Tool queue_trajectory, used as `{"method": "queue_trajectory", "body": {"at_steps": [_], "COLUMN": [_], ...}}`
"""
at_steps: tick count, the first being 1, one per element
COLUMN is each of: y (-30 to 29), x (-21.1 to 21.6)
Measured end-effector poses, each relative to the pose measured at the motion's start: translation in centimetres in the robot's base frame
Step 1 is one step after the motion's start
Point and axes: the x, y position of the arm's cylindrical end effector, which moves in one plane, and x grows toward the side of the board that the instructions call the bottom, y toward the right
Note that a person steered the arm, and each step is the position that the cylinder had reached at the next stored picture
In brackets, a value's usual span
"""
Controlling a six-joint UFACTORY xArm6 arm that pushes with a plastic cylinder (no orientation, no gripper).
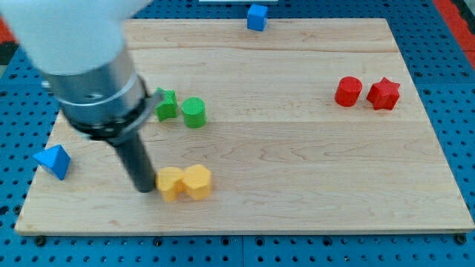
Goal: Place the triangle into the cube to the bottom left
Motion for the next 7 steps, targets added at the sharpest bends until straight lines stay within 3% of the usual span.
{"method": "queue_trajectory", "body": {"at_steps": [1,3,4,6,7], "y": [3.1,-14.0,-15.8,-12.8,-13.0], "x": [0.0,2.5,-1.9,-12.8,-12.3]}}
